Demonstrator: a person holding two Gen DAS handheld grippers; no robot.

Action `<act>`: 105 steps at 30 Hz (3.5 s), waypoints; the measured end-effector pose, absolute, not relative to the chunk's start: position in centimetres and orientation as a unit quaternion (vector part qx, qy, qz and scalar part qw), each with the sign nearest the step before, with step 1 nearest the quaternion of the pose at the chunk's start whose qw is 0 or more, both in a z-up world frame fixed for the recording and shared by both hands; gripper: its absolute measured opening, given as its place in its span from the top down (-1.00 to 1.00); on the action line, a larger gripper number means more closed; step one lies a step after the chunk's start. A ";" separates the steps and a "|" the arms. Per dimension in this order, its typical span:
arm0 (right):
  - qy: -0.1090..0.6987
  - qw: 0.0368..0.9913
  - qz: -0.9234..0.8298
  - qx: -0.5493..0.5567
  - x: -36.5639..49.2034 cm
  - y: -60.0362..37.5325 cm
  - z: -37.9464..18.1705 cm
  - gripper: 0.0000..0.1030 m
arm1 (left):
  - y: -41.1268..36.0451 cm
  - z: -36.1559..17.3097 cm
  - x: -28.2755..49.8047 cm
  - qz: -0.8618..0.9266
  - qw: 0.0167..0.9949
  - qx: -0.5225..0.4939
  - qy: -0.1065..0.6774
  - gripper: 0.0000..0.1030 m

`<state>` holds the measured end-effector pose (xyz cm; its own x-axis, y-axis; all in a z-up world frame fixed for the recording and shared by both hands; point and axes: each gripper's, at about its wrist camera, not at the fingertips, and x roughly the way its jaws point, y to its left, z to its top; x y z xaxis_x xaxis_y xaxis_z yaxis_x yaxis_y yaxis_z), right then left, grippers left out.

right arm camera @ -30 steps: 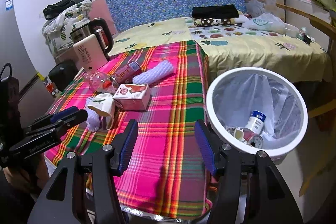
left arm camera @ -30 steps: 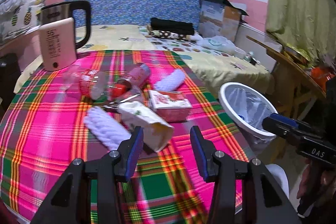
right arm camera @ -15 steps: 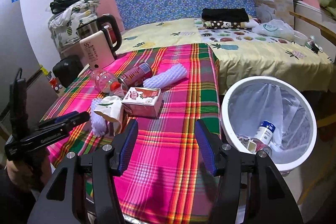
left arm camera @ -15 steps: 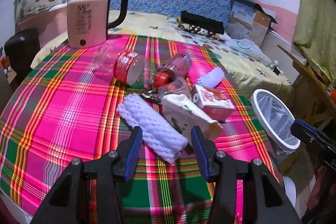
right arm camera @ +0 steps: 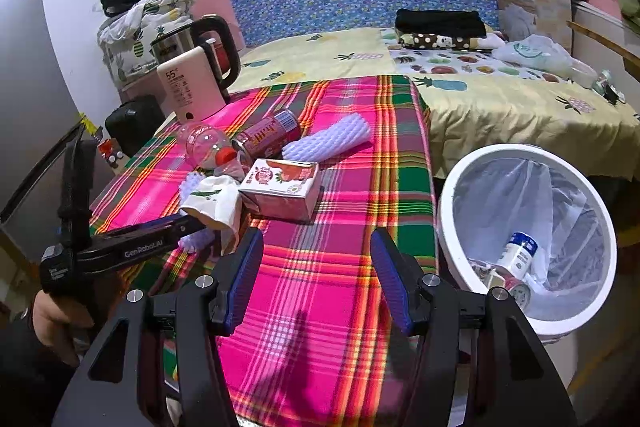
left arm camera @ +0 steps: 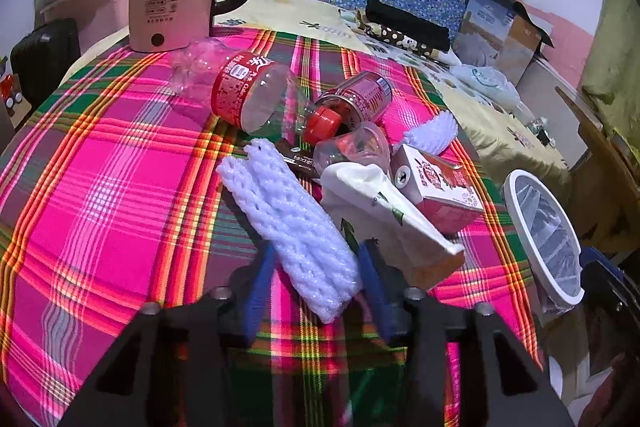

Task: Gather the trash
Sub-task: 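Grasp the white foam net sleeve with the left tool while the right tool grasps the white paper bag, then carry the foam sleeve and paper bag in both tools over the trash bin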

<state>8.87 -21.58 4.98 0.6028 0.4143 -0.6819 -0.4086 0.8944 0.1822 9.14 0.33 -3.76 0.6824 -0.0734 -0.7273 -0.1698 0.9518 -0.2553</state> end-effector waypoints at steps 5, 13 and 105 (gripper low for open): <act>0.389 0.887 0.247 -0.005 9.0 -20.4 4.6 -0.11 | 0.8 -3.1 8.1 0.012 0.909 -0.136 0.394 0.50; 0.399 0.867 0.296 -0.037 9.1 -16.6 3.6 -0.11 | 3.0 -2.2 6.2 0.014 0.915 -0.133 0.382 0.53; 0.369 0.926 0.065 0.051 9.1 -33.6 5.2 0.49 | -18.3 2.9 11.7 -0.264 0.903 -0.021 0.337 0.53</act>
<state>9.09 -33.62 5.21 0.7198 0.1591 -0.6757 -0.0834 0.9862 0.1433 11.75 -18.31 2.87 0.6333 -0.4906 -0.5985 0.4625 0.8600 -0.2155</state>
